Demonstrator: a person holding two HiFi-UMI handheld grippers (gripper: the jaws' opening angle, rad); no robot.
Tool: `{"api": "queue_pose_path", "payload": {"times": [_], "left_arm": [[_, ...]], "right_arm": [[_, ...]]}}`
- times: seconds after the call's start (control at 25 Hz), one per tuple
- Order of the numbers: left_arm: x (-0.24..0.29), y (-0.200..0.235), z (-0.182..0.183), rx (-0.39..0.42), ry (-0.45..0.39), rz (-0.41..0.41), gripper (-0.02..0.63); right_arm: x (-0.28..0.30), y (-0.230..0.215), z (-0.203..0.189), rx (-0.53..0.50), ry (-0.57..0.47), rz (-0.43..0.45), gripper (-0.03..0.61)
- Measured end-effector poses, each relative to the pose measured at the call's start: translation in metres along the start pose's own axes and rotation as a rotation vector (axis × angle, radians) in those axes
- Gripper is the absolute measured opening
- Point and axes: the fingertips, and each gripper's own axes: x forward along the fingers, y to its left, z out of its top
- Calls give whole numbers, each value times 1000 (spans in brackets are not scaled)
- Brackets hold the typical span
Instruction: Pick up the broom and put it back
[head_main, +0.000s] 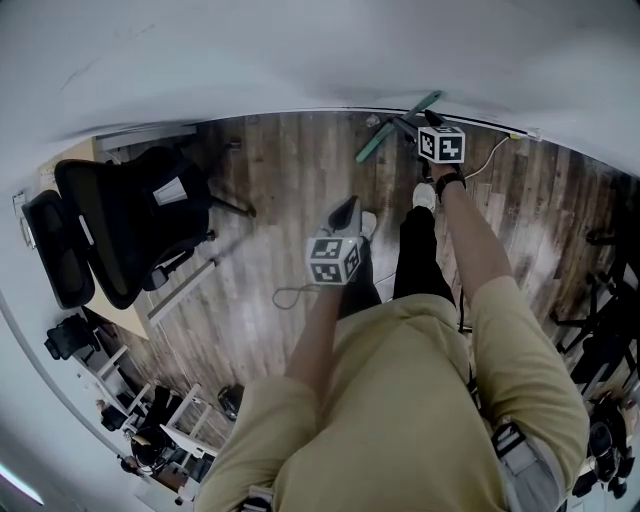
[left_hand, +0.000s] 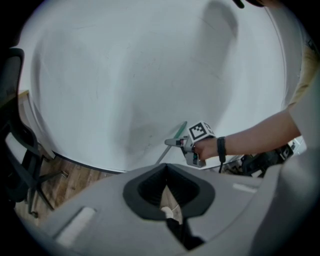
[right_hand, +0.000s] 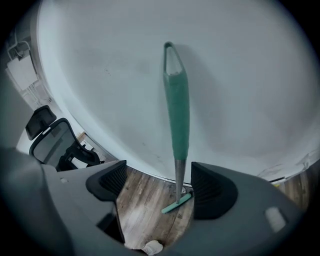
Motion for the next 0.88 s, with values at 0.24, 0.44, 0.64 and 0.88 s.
{"api": "queue_pose_path", "payload": {"times": [0.24, 0.44, 0.64, 0.88], "left_arm": [[7, -6, -8, 21, 27, -13, 2], [16, -11, -22, 24, 55, -17, 2], [24, -23, -27, 28, 78, -39, 2], [34, -35, -22, 41, 74, -72, 2]], "right_arm": [[-20, -51, -15, 77, -32, -54, 408], [-39, -88, -26, 140, -55, -117, 392], [-59, -97, -45, 159, -62, -128, 63], [-75, -59, -50, 49, -27, 13, 64]]}}
